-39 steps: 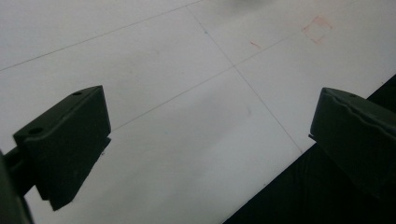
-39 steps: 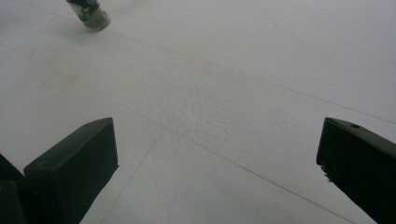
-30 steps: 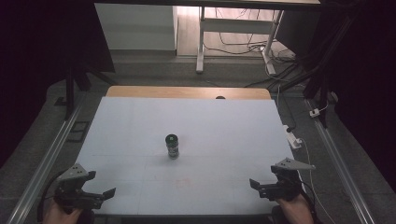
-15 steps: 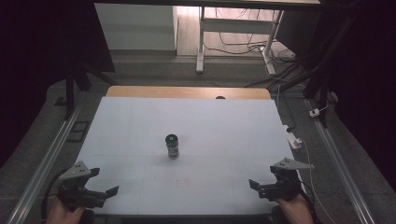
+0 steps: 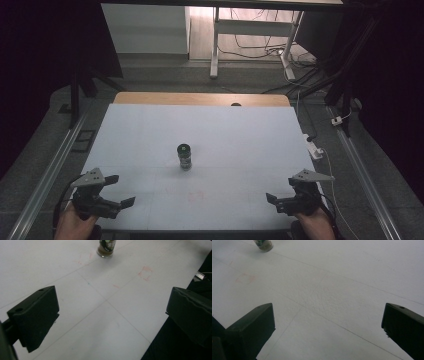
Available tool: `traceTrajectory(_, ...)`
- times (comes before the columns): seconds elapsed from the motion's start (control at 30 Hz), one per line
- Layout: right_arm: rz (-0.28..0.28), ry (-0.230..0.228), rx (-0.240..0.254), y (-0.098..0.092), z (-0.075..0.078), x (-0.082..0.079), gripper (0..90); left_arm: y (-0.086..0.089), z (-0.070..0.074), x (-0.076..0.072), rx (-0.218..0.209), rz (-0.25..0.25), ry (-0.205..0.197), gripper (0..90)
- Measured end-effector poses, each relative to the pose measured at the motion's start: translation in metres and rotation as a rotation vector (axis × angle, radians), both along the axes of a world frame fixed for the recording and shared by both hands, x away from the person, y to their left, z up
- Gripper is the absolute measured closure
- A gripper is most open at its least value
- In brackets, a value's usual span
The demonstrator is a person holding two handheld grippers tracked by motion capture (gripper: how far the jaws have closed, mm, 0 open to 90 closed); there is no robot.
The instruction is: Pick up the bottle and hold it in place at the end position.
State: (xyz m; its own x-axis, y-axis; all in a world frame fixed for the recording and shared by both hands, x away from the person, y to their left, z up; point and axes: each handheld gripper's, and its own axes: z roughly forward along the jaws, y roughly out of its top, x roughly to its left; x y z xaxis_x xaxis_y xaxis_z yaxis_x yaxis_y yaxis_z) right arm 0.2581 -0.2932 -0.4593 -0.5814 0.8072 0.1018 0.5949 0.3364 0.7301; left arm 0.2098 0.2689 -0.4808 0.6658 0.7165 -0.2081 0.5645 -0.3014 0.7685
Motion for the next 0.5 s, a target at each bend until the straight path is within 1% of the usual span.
traceTrajectory(0.03, 0.0, 0.0, 0.0, 0.0, 0.0, 0.0, 0.0, 0.0, 0.0, 0.0, 0.0, 0.0, 0.0, 0.0)
traceTrajectory(0.07, 0.001, -0.001, -0.001, 0.0, 0.0, 0.0, 0.0, -0.001, 0.0, 0.001, 0.007, 0.001, -0.011, 0.0)
traceTrajectory(0.1, 0.003, -0.001, -0.003, 0.0, 0.0, 0.0, 0.0, -0.002, 0.0, 0.003, 0.006, 0.003, -0.013, 0.0)
traceTrajectory(0.13, 0.004, -0.002, -0.003, 0.0, 0.0, 0.0, 0.0, -0.003, 0.0, 0.004, 0.002, 0.006, -0.013, 0.0)
traceTrajectory(0.17, 0.004, -0.001, -0.003, 0.0, 0.0, 0.0, 0.0, -0.004, 0.0, 0.008, -0.014, 0.008, -0.013, 0.0)
traceTrajectory(0.37, 0.008, 0.0, -0.008, 0.001, 0.0, 0.001, 0.0, -0.012, -0.001, 0.017, -0.006, 0.007, -0.014, 0.0)
traceTrajectory(0.5, 0.008, 0.002, -0.007, 0.001, 0.0, 0.001, 0.0, -0.021, -0.002, 0.025, -0.016, 0.003, -0.004, 0.0)
